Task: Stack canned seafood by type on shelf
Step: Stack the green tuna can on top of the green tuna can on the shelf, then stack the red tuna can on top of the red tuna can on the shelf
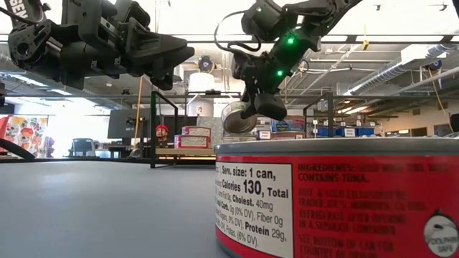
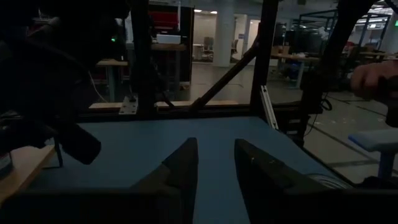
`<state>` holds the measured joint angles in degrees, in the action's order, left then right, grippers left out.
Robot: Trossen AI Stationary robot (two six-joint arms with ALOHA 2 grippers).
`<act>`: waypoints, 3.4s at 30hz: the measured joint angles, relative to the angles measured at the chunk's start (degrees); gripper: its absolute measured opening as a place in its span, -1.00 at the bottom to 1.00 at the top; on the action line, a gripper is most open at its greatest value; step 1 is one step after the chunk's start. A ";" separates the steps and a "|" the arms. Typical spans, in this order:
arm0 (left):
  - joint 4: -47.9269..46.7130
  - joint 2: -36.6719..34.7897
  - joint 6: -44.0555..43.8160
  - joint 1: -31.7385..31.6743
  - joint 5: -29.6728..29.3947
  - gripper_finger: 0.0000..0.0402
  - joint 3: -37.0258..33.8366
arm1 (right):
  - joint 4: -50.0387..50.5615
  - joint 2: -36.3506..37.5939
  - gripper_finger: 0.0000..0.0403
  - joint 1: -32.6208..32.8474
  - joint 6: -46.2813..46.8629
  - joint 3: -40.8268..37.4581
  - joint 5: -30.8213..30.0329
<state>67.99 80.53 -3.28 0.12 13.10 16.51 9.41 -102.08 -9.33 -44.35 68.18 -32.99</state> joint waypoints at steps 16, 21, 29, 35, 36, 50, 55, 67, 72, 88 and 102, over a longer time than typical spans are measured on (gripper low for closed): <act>0.04 0.02 -0.18 0.00 0.02 -0.45 0.02 | -0.55 0.07 -0.17 -4.95 -0.79 0.00 7.85; 0.04 0.02 -0.18 0.00 0.02 -0.45 0.02 | 0.50 0.07 -0.04 -5.15 -0.42 0.00 8.86; 0.07 0.02 -0.20 0.00 0.02 -0.45 0.02 | 1.31 0.07 0.16 -5.02 3.08 0.00 8.83; 0.07 0.02 -0.20 0.00 0.02 -0.45 0.02 | 1.58 0.07 0.28 -5.24 6.09 0.00 8.63; 0.07 0.02 -0.20 0.00 0.02 -0.45 0.02 | 1.57 0.07 0.29 -5.34 6.48 0.00 8.61; 0.04 0.02 -0.20 0.00 0.02 -0.45 0.02 | 2.65 0.07 0.29 -7.33 10.97 0.00 8.46; -0.02 0.03 -0.23 0.00 0.02 -0.45 0.02 | 2.69 0.07 0.16 -6.44 11.53 0.00 8.50; -0.15 0.04 -0.23 0.00 0.04 -0.45 0.02 | 3.40 1.00 -0.88 -4.12 16.95 0.00 8.71; -0.75 0.04 -0.23 0.00 0.04 -0.45 0.07 | 8.06 1.88 -0.92 -4.64 17.87 0.00 12.10; -1.75 0.04 -0.12 0.00 -0.43 -0.45 0.07 | 5.75 1.16 -0.97 -6.72 20.21 -0.02 18.38; -3.47 0.04 0.15 0.00 -0.46 -0.45 0.07 | 16.26 9.42 -0.98 9.50 46.90 0.00 48.60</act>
<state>64.51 80.58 -3.14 0.12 12.64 16.58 25.67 -92.66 0.17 2.55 68.18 15.61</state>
